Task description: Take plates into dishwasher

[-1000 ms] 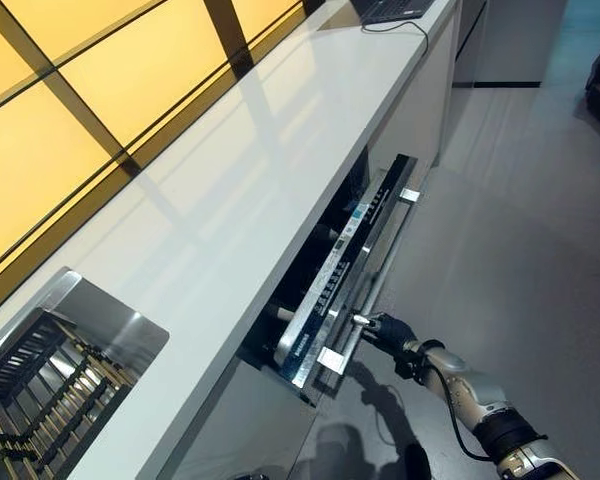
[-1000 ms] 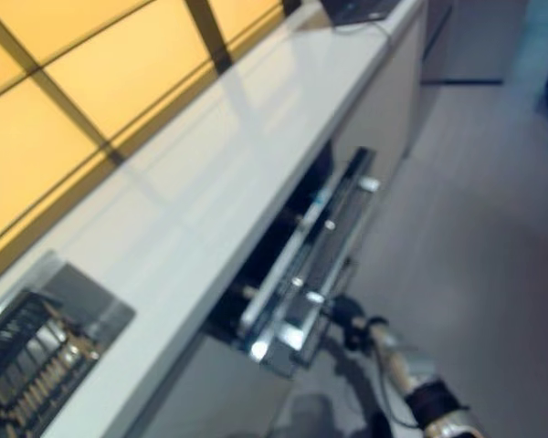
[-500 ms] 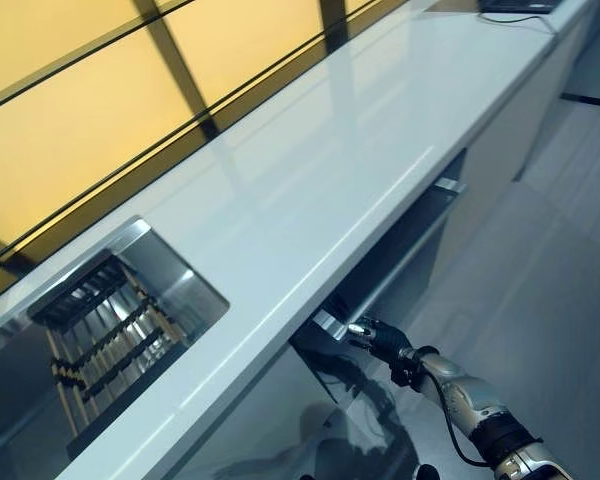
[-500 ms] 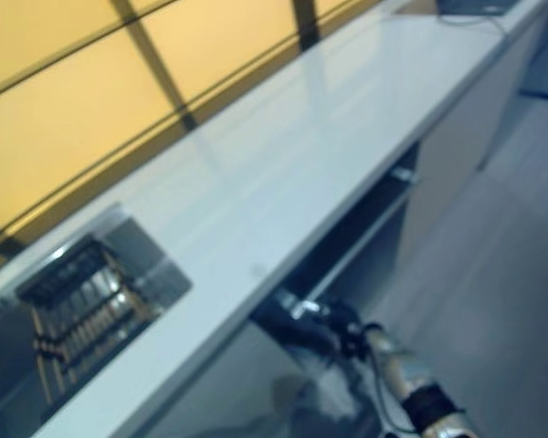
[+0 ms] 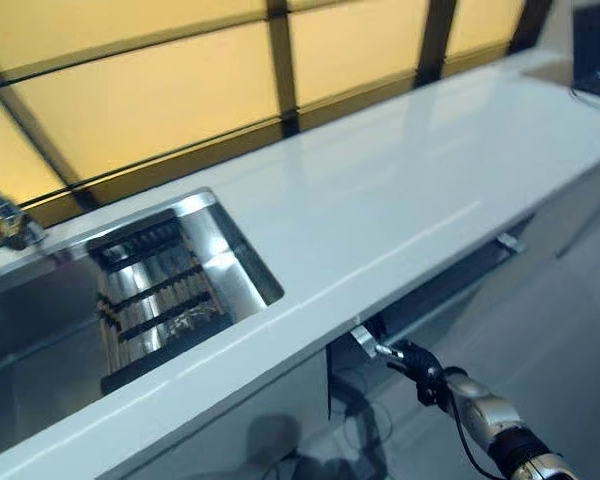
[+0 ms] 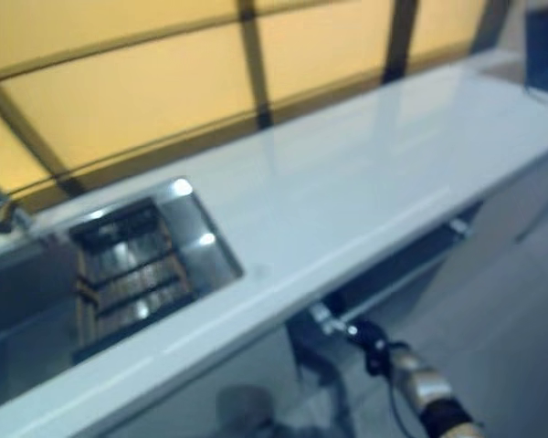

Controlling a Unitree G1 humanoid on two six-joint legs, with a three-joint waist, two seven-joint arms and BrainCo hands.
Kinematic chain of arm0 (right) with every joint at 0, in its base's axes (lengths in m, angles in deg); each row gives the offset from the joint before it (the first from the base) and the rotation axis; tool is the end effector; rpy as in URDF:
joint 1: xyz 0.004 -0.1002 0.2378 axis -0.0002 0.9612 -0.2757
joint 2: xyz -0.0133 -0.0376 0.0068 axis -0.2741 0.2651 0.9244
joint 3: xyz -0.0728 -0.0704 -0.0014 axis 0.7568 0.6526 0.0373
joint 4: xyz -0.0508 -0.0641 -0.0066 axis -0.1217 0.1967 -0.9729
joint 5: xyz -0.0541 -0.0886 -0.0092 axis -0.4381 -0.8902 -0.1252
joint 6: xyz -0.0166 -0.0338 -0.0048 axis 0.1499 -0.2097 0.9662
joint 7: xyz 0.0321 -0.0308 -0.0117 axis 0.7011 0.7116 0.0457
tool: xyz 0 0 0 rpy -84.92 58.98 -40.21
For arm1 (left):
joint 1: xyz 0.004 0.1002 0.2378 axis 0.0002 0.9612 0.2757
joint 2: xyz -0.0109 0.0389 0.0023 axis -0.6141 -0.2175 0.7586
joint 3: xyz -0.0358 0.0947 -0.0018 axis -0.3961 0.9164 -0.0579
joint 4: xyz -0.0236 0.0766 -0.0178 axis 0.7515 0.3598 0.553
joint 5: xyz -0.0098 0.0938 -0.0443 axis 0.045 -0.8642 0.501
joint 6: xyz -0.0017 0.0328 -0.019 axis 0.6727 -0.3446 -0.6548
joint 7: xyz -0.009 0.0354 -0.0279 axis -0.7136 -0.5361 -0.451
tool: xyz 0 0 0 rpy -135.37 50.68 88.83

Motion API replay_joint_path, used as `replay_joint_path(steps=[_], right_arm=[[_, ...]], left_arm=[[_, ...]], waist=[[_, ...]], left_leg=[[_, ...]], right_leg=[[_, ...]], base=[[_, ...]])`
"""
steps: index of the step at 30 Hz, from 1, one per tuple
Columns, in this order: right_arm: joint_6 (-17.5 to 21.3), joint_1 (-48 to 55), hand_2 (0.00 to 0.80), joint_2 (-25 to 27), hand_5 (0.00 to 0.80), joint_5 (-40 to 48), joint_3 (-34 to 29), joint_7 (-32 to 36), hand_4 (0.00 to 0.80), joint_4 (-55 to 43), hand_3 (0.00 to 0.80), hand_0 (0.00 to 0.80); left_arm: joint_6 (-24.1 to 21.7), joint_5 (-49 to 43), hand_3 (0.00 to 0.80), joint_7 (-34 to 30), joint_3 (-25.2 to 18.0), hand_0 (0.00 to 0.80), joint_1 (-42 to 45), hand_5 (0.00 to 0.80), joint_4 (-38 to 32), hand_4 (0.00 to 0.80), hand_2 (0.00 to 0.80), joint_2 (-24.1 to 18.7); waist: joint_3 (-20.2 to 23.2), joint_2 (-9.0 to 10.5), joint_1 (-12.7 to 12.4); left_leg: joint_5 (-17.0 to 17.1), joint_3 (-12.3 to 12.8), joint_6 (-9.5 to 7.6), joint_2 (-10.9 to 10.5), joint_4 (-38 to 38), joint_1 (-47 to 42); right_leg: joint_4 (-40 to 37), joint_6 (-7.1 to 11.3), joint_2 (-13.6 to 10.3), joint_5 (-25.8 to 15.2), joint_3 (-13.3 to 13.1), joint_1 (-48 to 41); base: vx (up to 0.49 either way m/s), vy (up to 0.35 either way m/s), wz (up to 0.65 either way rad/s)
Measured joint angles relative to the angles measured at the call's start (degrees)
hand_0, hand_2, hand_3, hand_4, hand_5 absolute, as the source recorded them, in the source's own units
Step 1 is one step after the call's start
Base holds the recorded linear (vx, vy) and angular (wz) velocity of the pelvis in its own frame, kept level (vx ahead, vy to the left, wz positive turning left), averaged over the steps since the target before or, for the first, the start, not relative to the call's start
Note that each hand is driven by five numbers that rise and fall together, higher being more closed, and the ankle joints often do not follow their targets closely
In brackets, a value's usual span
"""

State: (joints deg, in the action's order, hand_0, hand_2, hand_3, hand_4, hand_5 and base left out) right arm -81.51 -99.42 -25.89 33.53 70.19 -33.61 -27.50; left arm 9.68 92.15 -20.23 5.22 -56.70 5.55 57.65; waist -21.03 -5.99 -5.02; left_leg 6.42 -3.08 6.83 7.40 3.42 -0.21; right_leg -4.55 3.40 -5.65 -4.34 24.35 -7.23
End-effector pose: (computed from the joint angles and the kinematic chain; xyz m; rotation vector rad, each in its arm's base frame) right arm 0.2742 -0.2300 0.0317 -0.0094 0.4743 0.1811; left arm 0.1262 0.2370 -0.0947 0.3315 1.0013 -0.0438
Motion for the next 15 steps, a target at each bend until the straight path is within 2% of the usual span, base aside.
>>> replay_joint_path(steps=[1,3,4,6,7,8,9,11,12,13,14,15], right_arm=[[0.4,0.8,0.000,0.4,0.000,-1.9,-0.4,-0.3,0.000,0.0,0.000,0.000],[3.0,3.1,0.000,2.5,0.000,-7.0,-0.7,-0.8,0.000,0.0,0.000,0.000],[3.1,3.1,0.000,2.8,0.000,-8.3,-0.7,-1.0,0.000,0.0,0.000,0.000],[4.7,4.3,0.000,3.7,0.000,-14.2,-0.6,-2.7,0.000,-0.4,0.000,0.000],[5.7,5.6,0.000,4.3,0.000,-17.9,-0.6,-3.7,0.000,-1.2,0.000,0.000],[6.2,6.6,0.000,4.2,0.000,-21.1,-0.3,-4.8,0.000,-1.5,0.000,0.000],[6.1,6.8,0.000,4.0,0.000,-23.8,0.0,-5.5,0.000,-1.4,0.000,0.000],[6.9,7.8,0.000,4.6,0.000,-27.9,-0.3,-6.3,0.000,-0.3,0.000,0.000],[7.1,8.6,0.000,5.9,0.000,-29.4,-0.3,-6.3,0.000,0.1,0.000,0.000],[7.9,9.3,0.000,7.1,0.000,-30.6,-0.6,-6.2,0.000,1.3,0.000,0.000],[8.1,9.6,0.000,7.3,0.000,-31.1,-1.4,-5.8,0.000,3.1,0.000,0.000],[8.4,9.9,0.000,7.0,0.000,-31.1,-1.9,-5.3,0.000,5.7,0.000,0.000]], left_arm=[[-0.2,0.1,0.000,0.3,-0.1,0.000,1.1,0.000,-0.3,0.000,0.000,-0.3],[-1.1,0.1,0.000,0.5,-1.4,0.000,4.1,0.000,-0.9,0.000,0.000,-0.5],[-1.1,0.0,0.000,0.5,-1.9,0.000,4.6,0.000,-0.9,0.000,0.000,-0.5],[-1.0,-0.2,0.000,0.4,-3.1,0.000,7.6,0.000,-0.4,0.000,0.000,-0.6],[-1.0,-0.2,0.000,0.3,-4.2,0.000,8.2,0.000,0.0,0.000,0.000,-0.5],[-0.9,-0.2,0.000,0.3,-5.4,0.000,8.0,0.000,1.0,0.000,0.000,-0.6],[-0.9,-0.2,0.000,0.2,-5.8,0.000,8.5,0.000,1.6,0.000,0.000,-0.6],[-0.9,-0.2,0.000,0.1,-6.6,0.000,9.1,0.000,2.6,0.000,0.000,-0.1],[-0.9,-0.2,0.000,0.2,-6.4,0.000,9.2,0.000,2.6,0.000,0.000,0.4],[-0.9,-0.2,0.000,0.3,-6.4,0.000,9.3,0.000,2.3,0.000,0.000,0.9],[-1.1,-0.2,0.000,0.3,-6.5,0.000,9.3,0.000,1.8,0.000,0.000,0.9],[-1.5,-0.3,0.000,0.4,-6.4,0.000,8.9,0.000,1.3,0.000,0.000,0.6]], waist=[[0.0,0.01,-0.9],[0.1,0.07,-1.0],[0.1,0.06,-1.0],[0.1,-0.18,-1.0],[0.5,0.36,-0.8],[0.9,2.58,-0.7],[1.0,4.18,-1.0],[1.9,4.78,-0.6],[2.6,4.52,0.2],[3.6,3.55,0.5],[4.3,3.53,1.1],[5.8,3.94,1.6]], left_leg=[[0.3,-0.3,0.80,0.2,-1.0,0.6],[1.1,-0.1,1.18,1.0,-2.1,2.3],[1.0,0.3,0.98,1.2,-2.1,2.3],[0.2,4.0,0.38,2.6,-1.9,2.4],[-2.3,7.0,0.85,3.0,-1.2,2.7],[-3.0,9.6,0.01,2.0,-3.0,3.0],[-2.7,10.2,-0.54,0.0,-6.2,2.8],[-3.5,10.9,0.47,-1.1,-15.2,2.2],[-2.6,10.5,-0.10,-0.8,-17.1,0.5],[-2.9,9.6,0.44,-1.1,-17.4,-0.1],[-2.7,9.0,0.27,-2.8,-16.7,-0.1],[-2.1,8.3,0.20,-3.3,-13.6,-0.3]], right_leg=[[0.5,-0.04,0.6,0.4,0.1,-0.1],[-0.2,-0.55,1.5,1.1,0.8,-1.6],[-0.2,-0.60,1.6,1.1,1.0,-1.8],[0.7,-0.90,2.2,1.9,1.3,-2.1],[1.4,-1.50,1.5,2.0,1.9,-1.4],[0.6,-1.56,-1.4,1.6,3.3,-0.9],[0.8,-1.21,-3.9,1.2,3.5,-0.5],[1.3,0.23,-7.4,0.7,4.5,-1.2],[2.5,1.01,-9.1,0.8,4.7,-1.2],[3.9,2.17,-9.8,1.5,4.6,-1.2],[5.0,3.01,-10.2,2.7,3.2,-0.6],[4.3,3.28,-8.9,3.1,0.3,0.1]], base=[[-0.042,-0.089,0.67],[-0.081,-0.069,0.75],[-0.135,-0.012,0.48],[-0.250,0.121,0.37],[-0.269,0.166,0.53],[-0.275,0.190,0.39],[-0.223,0.150,0.31],[-0.304,0.264,0.25],[-0.336,0.345,0.37],[-0.294,0.382,0.49],[-0.276,0.416,0.68],[-0.317,0.559,1.01]])
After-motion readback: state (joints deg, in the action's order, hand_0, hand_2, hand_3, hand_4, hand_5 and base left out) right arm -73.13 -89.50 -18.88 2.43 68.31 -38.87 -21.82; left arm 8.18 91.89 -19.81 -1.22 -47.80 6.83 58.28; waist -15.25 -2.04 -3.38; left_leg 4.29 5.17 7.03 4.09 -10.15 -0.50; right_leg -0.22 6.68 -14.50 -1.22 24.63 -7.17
